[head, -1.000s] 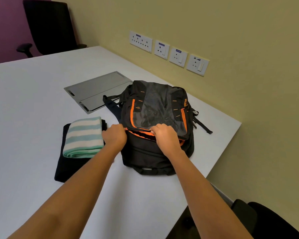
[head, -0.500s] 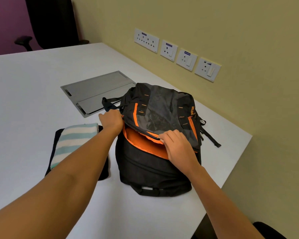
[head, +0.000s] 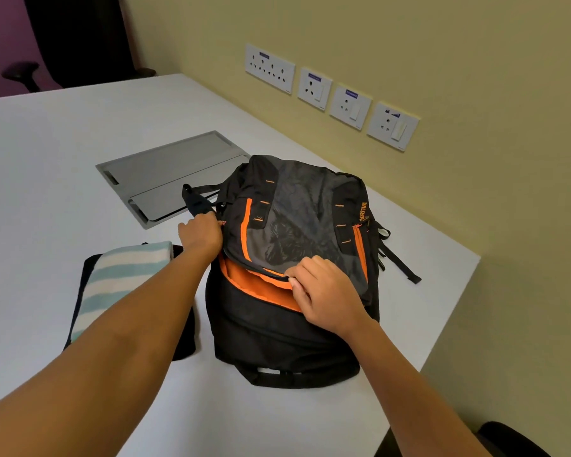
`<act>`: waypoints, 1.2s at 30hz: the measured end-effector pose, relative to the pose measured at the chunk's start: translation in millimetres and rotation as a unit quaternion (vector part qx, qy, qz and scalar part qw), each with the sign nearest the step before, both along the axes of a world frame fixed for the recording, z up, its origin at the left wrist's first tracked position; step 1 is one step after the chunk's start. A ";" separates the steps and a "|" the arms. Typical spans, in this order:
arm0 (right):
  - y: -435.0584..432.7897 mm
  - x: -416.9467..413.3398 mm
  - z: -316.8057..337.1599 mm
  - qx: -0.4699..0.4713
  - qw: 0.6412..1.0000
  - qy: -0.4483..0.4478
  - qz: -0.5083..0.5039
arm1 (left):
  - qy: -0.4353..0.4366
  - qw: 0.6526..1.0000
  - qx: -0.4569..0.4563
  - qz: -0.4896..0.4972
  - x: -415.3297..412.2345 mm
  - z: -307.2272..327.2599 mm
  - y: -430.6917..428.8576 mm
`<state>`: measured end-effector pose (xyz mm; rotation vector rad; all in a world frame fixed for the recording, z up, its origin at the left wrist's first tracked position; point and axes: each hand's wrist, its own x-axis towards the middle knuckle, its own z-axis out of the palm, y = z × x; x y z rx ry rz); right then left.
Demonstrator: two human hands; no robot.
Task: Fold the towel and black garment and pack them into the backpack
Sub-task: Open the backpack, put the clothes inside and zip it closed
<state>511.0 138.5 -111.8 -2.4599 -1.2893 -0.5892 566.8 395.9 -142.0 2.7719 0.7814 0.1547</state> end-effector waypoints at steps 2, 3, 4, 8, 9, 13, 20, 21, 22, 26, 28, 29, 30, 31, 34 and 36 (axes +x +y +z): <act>-1.2 -0.9 -2.6 -0.007 1.000 0.012 -0.008 | -0.034 0.999 -0.022 -0.027 -10.9 2.5 -4.8; -1.8 -0.6 -5.0 -0.013 1.000 0.019 -0.015 | -0.059 0.997 -0.032 -0.047 -16.2 3.0 -8.8; -2.6 -2.2 -6.9 -0.019 0.999 0.028 -0.023 | -0.084 0.993 -0.038 -0.072 -23.6 4.1 -14.1; -3.9 -20.9 -14.7 -0.042 0.995 0.073 -0.050 | -0.097 0.980 -0.047 -0.166 -60.6 2.1 -37.7; -3.3 -26.8 -17.2 -0.051 0.993 0.087 -0.056 | -0.079 0.980 -0.046 -0.177 -70.2 -0.9 -42.1; -1.8 -50.2 -31.4 -0.096 0.976 0.168 -0.104 | 0.014 0.976 -0.046 -0.212 -111.9 -12.6 -55.0; 30.3 -82.2 -25.1 -0.079 0.928 0.286 -0.224 | 0.053 0.971 -0.010 -0.233 -173.7 -6.1 -43.0; 41.7 -84.3 -20.5 -0.027 0.922 0.307 -0.235 | 0.030 0.975 -0.001 -0.221 -180.1 -1.4 -36.6; 55.1 -85.9 -15.9 0.031 0.913 0.329 -0.238 | 0.004 0.978 0.008 -0.206 -185.8 2.8 -28.5; 124.5 -89.4 4.2 0.177 0.856 0.438 -0.210 | -0.043 0.993 0.002 -0.114 -206.2 13.5 17.2; 158.8 -91.3 8.9 0.178 0.839 0.478 -0.190 | -0.038 0.996 -0.013 -0.075 -214.7 14.1 40.7; 174.4 -92.1 8.2 0.167 0.837 0.489 -0.182 | -0.038 0.997 -0.021 -0.059 -218.2 13.4 51.4; 188.2 -92.9 5.8 0.154 0.839 0.492 -0.176 | -0.037 0.998 -0.031 -0.046 -221.0 12.5 60.7; 200.1 -93.5 2.3 0.138 0.844 0.489 -0.172 | -0.035 0.998 -0.041 -0.036 -222.9 11.8 68.2; 226.8 -94.3 -12.3 0.083 0.861 0.471 -0.173 | -0.028 0.997 -0.068 -0.018 -222.2 8.1 83.6; 236.8 -92.9 -24.9 0.015 0.864 0.470 -0.180 | -0.026 0.996 -0.085 -0.014 -217.7 3.7 89.8</act>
